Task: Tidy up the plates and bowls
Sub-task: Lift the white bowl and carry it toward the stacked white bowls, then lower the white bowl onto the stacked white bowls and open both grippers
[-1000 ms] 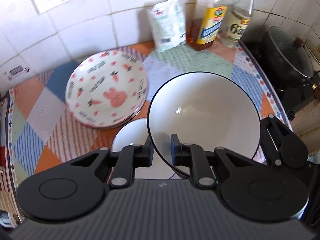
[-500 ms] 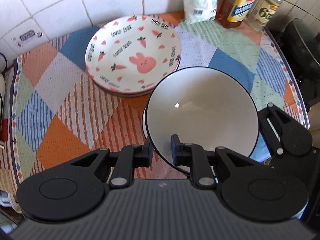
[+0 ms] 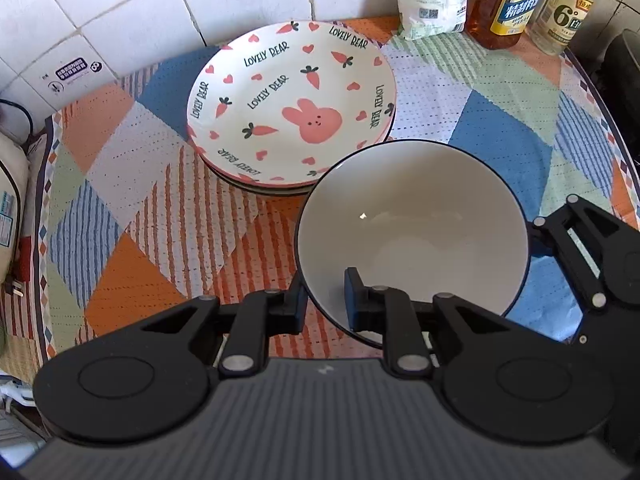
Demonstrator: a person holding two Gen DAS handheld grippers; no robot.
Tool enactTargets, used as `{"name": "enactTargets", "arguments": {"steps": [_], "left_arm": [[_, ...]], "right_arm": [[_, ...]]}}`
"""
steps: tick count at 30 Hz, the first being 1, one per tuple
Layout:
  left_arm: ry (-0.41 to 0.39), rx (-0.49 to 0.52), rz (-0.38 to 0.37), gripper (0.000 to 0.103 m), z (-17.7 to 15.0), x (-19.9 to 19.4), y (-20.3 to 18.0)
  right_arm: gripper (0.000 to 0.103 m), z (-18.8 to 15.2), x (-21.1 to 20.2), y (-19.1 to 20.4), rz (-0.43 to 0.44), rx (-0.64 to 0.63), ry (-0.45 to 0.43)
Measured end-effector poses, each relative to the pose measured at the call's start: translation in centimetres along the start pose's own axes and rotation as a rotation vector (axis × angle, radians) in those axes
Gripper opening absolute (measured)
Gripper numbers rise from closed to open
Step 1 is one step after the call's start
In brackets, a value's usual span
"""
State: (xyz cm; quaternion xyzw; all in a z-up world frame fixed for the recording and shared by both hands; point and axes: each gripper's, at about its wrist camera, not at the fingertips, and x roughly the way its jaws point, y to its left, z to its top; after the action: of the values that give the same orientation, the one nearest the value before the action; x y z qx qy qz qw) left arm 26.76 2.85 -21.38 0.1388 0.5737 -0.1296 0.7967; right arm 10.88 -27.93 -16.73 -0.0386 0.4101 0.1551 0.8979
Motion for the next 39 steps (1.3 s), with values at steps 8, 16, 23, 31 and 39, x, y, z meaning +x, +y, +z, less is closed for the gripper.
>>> {"name": "enactTargets", "arguments": {"steps": [8,16,23,31,39], "left_arm": [[-0.024,0.016,0.022,0.017,-0.2,0.6,-0.3],[-0.030,0.031,0.033,0.015,-0.7,1.3,-0.5],[-0.006,-0.001,-0.037,0.018,-1.0,0.3,0.3],[-0.038,0.018,-0.104,0.020,-1.9,-2.5,0.9],[-0.042,0.014,-0.161,0.023,-3.2,-4.4,2.1]], "right_arm": [[0.091,-0.1,-0.3,0.0,-0.015,0.012,0.004],[0.092,-1.1,-0.7,0.3,-0.037,0.067,-0.002],[0.092,-1.9,-2.1,0.7,-0.078,0.129,-0.025],[0.092,-2.9,-4.1,2.2,-0.136,0.205,-0.063],[0.092,-4.1,-5.7,4.9,-0.185,0.239,-0.105]]}}
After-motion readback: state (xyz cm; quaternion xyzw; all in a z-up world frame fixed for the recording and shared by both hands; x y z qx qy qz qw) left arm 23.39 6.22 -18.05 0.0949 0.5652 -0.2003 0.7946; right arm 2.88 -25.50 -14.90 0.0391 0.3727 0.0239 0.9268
